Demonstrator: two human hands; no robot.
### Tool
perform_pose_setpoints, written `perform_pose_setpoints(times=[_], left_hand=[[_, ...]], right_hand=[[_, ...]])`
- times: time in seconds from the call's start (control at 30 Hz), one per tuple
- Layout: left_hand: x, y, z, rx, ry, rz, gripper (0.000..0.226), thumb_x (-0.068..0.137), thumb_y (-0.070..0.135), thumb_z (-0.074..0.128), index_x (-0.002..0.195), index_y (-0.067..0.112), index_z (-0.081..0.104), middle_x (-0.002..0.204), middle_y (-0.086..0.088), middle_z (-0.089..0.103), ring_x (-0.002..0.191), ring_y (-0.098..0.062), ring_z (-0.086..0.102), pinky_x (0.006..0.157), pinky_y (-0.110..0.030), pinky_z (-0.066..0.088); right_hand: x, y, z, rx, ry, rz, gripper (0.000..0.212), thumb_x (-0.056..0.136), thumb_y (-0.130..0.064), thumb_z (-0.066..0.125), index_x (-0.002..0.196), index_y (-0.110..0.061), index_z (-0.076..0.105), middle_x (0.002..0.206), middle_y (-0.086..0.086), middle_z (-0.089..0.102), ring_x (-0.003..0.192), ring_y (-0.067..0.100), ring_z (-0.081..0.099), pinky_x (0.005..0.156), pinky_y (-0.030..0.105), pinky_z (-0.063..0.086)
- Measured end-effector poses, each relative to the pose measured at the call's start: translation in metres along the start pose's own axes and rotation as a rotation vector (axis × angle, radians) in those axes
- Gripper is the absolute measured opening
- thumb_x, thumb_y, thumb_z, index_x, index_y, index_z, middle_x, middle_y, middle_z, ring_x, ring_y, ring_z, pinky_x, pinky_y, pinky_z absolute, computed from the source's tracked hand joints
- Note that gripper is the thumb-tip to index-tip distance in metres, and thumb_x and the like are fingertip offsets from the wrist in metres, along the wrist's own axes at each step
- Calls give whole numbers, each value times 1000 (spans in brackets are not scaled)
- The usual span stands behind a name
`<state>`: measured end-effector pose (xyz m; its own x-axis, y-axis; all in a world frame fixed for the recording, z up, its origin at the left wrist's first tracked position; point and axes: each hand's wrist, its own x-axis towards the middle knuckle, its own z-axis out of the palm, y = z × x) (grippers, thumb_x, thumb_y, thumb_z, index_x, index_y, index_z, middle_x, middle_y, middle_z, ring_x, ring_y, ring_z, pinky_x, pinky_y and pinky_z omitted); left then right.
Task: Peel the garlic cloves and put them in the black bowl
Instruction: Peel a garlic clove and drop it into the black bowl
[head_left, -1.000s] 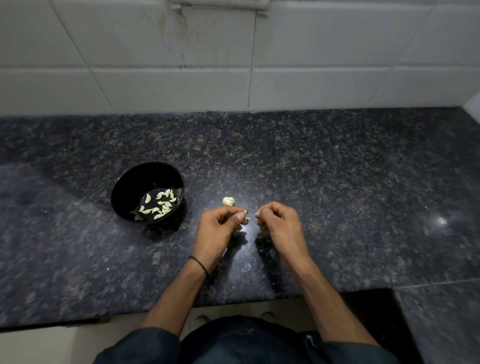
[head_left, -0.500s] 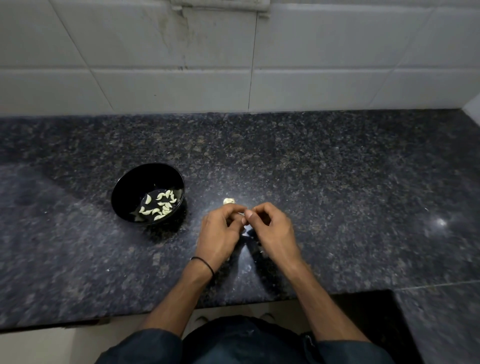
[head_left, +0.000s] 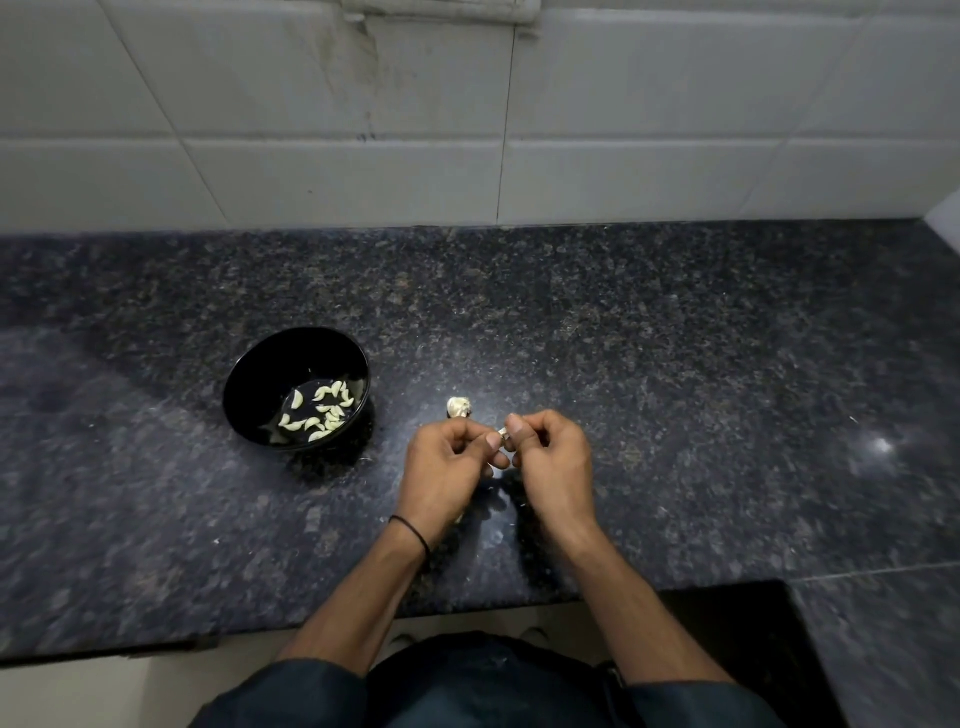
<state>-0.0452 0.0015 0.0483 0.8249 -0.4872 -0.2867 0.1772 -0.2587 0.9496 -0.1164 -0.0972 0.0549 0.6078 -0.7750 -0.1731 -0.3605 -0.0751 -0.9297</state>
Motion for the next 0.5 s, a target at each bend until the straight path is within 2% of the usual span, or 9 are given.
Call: perform_pose_setpoints(times=[0.1,0.17,0.27,0.37,0.5], left_hand=[[-1,-1,1,-89,-2,-45,14,93,7,67,80,3,73,69,-11,74,61,-17,65,69,-35,54],[-2,0,1,-64,8,-45,16,92,9,68,77,6,73,67,-9,74,58,-15,63,66,-32,52],[-4,5,1,128,68,41,20,91,18,70,71,14,72,62,-1,72,53,-11,60,59,-29,47],[-6,11,1,357,152,167,21,89,25,71,70,16,69,58,3,68,58,-12,64,63,-31,50],[-8,14,1,467,182,273,19,89,25,70,72,18,68,61,5,68,60,-12,63,65,-35,51]], right_hand=[[1,0,2,12,5,26,21,97,-24,66,79,-12,67,71,-3,68,63,4,59,59,18,45],[-1,0,3,-15,14,13,22,97,-25,65,79,-13,66,71,-4,68,64,4,58,59,18,43],[-4,-2,4,-119,46,-89,20,97,-24,65,80,-15,62,76,-6,65,70,4,58,59,15,39],[-4,-3,5,-176,57,-171,18,98,-23,64,83,-13,60,82,-3,64,76,9,58,65,21,41],[-5,-3,6,-175,67,-156,19,99,-27,62,87,-13,60,85,-1,65,79,13,59,67,27,42]])
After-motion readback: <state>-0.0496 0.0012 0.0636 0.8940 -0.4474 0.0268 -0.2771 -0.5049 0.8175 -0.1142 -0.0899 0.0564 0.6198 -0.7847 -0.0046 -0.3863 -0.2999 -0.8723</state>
